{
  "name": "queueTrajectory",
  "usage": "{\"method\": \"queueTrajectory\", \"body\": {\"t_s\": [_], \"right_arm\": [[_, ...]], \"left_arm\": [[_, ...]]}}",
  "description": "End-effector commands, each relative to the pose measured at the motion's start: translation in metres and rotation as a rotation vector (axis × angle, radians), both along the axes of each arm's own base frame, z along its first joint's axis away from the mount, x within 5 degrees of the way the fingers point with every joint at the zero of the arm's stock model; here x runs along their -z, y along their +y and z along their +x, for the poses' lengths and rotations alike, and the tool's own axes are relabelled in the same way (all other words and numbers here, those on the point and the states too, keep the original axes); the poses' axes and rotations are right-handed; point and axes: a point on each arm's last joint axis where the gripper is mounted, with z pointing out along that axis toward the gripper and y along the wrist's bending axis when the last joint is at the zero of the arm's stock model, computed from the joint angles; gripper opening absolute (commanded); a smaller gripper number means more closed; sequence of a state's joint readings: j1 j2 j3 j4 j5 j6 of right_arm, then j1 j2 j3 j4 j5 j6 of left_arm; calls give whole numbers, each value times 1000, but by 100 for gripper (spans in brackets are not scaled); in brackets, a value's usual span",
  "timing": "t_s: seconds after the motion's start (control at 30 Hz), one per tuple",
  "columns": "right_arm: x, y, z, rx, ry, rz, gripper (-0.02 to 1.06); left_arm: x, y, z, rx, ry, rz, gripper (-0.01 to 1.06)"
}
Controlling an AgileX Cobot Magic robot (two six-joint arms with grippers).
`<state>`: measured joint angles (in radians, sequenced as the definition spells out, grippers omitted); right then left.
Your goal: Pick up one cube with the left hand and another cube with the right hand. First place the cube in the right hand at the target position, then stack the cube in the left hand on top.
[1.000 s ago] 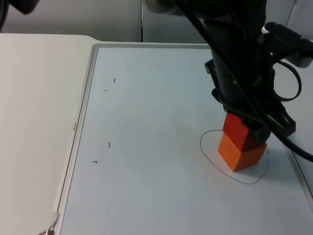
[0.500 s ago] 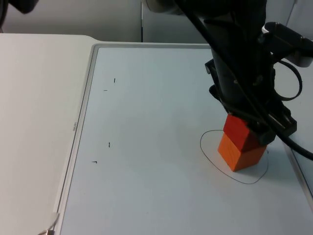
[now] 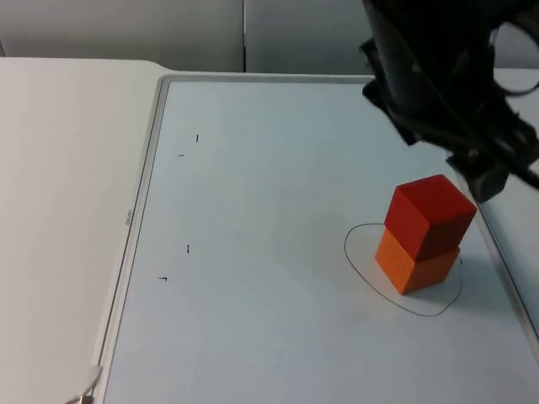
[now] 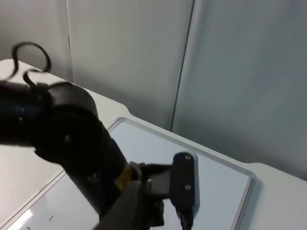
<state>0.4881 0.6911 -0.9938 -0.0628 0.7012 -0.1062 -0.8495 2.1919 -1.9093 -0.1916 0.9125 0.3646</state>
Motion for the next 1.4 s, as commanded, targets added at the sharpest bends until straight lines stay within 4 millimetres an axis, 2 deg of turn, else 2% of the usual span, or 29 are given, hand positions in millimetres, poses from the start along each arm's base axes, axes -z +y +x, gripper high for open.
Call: {"method": "queueTrajectory", "body": {"t_s": [0.0, 0.03, 0.07, 0.1, 0.27, 0.3, 0.43, 0.47, 0.57, 0.67, 0.77, 0.8, 0.93, 0.97, 1.1, 1.13, 1.2, 1.33, 1.37], "right_arm": [[-1, -1, -1, 1, -11, -7, 99], [-1, -1, -1, 0, -12, -8, 99], [-1, -1, -1, -1, -13, -11, 99], [-1, -1, -1, -1, -13, -11, 99], [-1, -1, -1, -9, -29, -36, 99], [-1, -1, -1, -9, -29, -36, 99], [-1, -1, -1, -15, -39, -49, 99], [-1, -1, -1, -15, -39, -49, 99], [-1, -1, -1, -17, -41, -53, 99], [-1, -1, -1, -17, -42, -55, 99], [0, 1, -2, -44, -40, -79, 99], [0, 1, -2, -44, -40, -79, 99], [1, 4, -4, -87, -30, -68, 99], [1, 4, -4, -87, -30, -68, 99], [10, 7, -2, -95, -16, -64, 99], [10, 7, -2, -95, -16, -64, 99], [24, 9, 0, -105, -10, -64, 99], [63, 11, 1, -111, 51, -33, 99], [63, 11, 1, -111, 51, -33, 99]], "left_arm": [[-36, 6, -7, 4, -40, -47, 81], [-51, 10, -10, 9, -60, -52, 81], [-77, 20, -16, 14, -105, -67, 81], [-77, 20, -16, 14, -105, -67, 81], [-158, 58, -45, 18, -220, -124, 81], [-158, 58, -45, 18, -220, -124, 81], [-198, 86, -70, 21, -242, -151, 81], [-198, 86, -70, 21, -242, -151, 81], [-213, 105, -83, 12, -255, -118, 81], [-215, 115, -90, 1, -254, -109, 81], [-207, 132, -103, -7, -280, -107, 81], [-207, 132, -103, -7, -280, -107, 81], [-191, 158, -120, -50, -341, -135, 81], [-191, 158, -120, -50, -341, -135, 81], [-173, 192, -141, -134, -393, -151, 81], [-173, 192, -141, -134, -393, -151, 81], [-162, 210, -153, -177, -405, -147, 81], [-153, 250, -181, -265, -454, -204, 81], [-153, 250, -181, -265, -454, -204, 81]]}}
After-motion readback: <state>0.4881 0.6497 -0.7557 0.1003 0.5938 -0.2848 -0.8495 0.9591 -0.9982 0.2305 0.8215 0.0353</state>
